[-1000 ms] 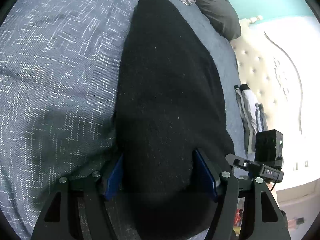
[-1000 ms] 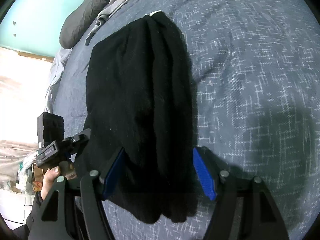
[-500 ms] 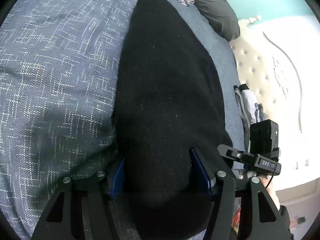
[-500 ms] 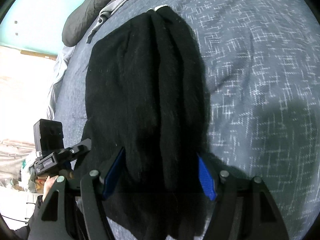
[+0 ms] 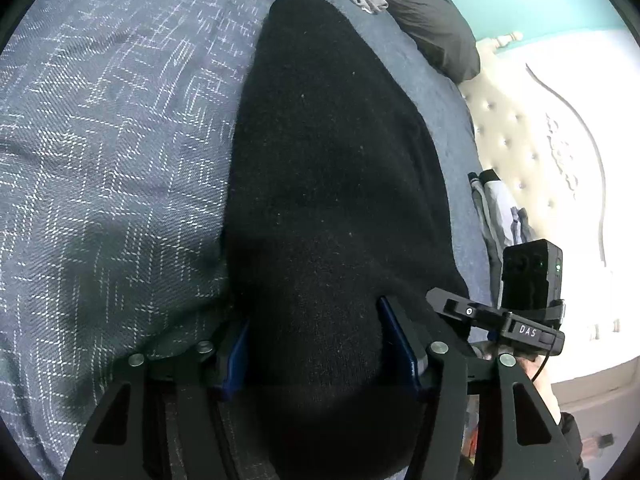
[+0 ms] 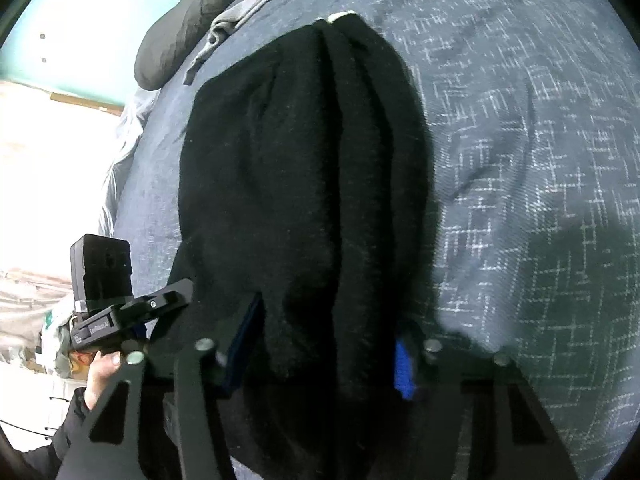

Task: Fold clothes
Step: 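Grasp the end of the folded sweater with both grippers, then lift the sweater end with both grippers and roll it over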

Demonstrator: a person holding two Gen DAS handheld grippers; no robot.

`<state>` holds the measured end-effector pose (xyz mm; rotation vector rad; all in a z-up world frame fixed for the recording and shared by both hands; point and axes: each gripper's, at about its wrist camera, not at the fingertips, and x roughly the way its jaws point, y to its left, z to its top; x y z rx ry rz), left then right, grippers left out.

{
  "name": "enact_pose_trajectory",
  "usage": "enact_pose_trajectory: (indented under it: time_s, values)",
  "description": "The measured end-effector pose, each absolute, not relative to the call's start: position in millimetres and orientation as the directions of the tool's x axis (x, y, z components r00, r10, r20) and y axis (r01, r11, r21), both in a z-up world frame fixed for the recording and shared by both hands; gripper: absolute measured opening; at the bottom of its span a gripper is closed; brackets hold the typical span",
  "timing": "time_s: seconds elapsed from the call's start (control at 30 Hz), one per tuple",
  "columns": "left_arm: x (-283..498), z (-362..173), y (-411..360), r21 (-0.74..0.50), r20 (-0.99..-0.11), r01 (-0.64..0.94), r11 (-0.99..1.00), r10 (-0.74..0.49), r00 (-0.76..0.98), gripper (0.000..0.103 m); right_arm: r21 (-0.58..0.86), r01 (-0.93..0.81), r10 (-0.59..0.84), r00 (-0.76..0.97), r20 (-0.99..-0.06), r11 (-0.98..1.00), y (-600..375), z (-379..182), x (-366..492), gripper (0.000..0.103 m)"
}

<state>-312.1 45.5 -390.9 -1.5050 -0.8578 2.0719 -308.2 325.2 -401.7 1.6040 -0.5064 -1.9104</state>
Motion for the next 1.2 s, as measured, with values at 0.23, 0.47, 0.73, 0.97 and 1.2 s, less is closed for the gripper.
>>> enact_pose_trajectory:
  time_s: [0.23, 0.47, 0.73, 0.97, 1.2]
  values:
    - [-309.9, -373.2, 52.7, -0.676, -0.689, -0.019, -0.736, 0.641, -0.338, 0.051, 0.604, 0.239, -0.642, -0.143, -0.753, -0.761, 322.6, -389.4, -304.3, 0.032]
    - [-308.2, -353.0, 53.2, -0.662, -0.691, -0.039, -0.749, 0.629, -0.357, 0.048, 0.589, 0.272, -0.641, -0.174, -0.748, -0.761, 320.1, -373.3, -302.4, 0.029]
    - [-300.4, -318.1, 47.4, -0.647, -0.681, -0.082, -0.758, 0.623, -0.386, 0.047, 0.595, 0.292, -0.656, -0.198, -0.728, -0.749, 321.3, -343.0, -305.1, 0.028]
    - [-303.6, -288.3, 56.2, -0.638, -0.671, -0.116, -0.761, 0.624, -0.401, 0.047, 0.602, 0.31, -0.672, -0.217, -0.708, -0.736, 322.5, -314.4, -308.6, 0.027]
    - [-305.8, -257.1, 66.9, -0.627, -0.663, -0.15, -0.764, 0.625, -0.413, 0.046, 0.611, 0.318, -0.685, -0.231, -0.691, -0.724, 330.9, -291.6, -309.5, 0.027]
